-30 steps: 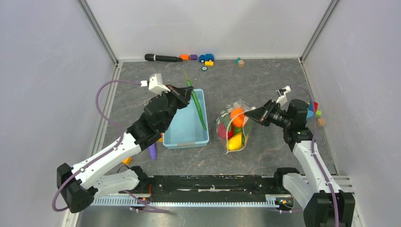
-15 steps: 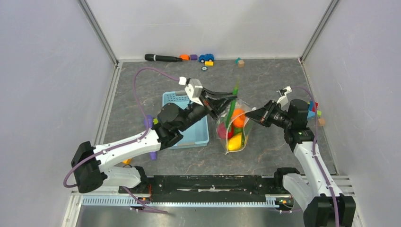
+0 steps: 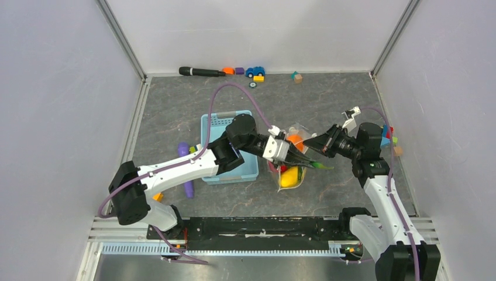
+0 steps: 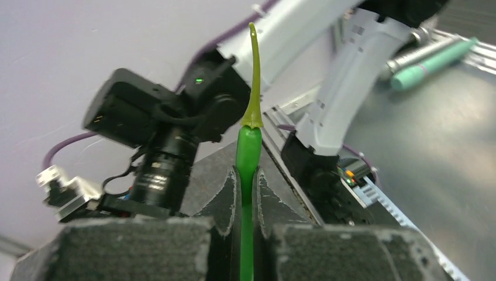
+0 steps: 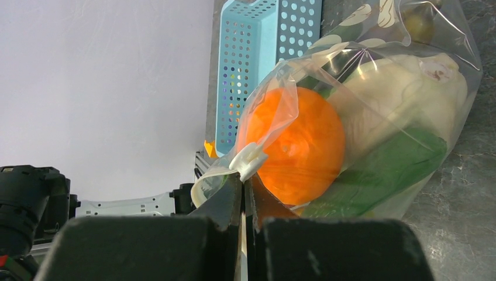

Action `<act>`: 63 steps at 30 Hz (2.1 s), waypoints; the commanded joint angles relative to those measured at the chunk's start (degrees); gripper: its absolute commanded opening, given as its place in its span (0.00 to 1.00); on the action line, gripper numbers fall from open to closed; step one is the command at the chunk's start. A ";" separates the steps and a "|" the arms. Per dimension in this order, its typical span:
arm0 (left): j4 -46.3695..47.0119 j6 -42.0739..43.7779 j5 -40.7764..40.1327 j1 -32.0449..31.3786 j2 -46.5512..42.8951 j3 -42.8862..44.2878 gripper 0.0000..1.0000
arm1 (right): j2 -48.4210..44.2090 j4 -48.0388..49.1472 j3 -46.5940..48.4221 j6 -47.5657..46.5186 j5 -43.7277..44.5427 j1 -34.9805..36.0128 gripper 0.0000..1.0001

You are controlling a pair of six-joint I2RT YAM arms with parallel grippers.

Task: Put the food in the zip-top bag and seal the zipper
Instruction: Place the fake vegetable in the zipper food storage bag.

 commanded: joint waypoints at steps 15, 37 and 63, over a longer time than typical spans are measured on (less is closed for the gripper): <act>-26.85 37.92 10.33 0.99 2.77 0.67 0.02 | -0.54 -3.65 6.73 -2.81 -2.40 -0.22 0.00; 12.08 22.43 12.42 9.89 11.59 -10.07 0.02 | 0.02 -6.76 8.76 -3.70 -4.30 -0.22 0.00; 27.97 12.17 4.15 9.80 2.94 -21.68 1.00 | 0.36 -6.69 9.55 -4.72 -4.62 -0.21 0.00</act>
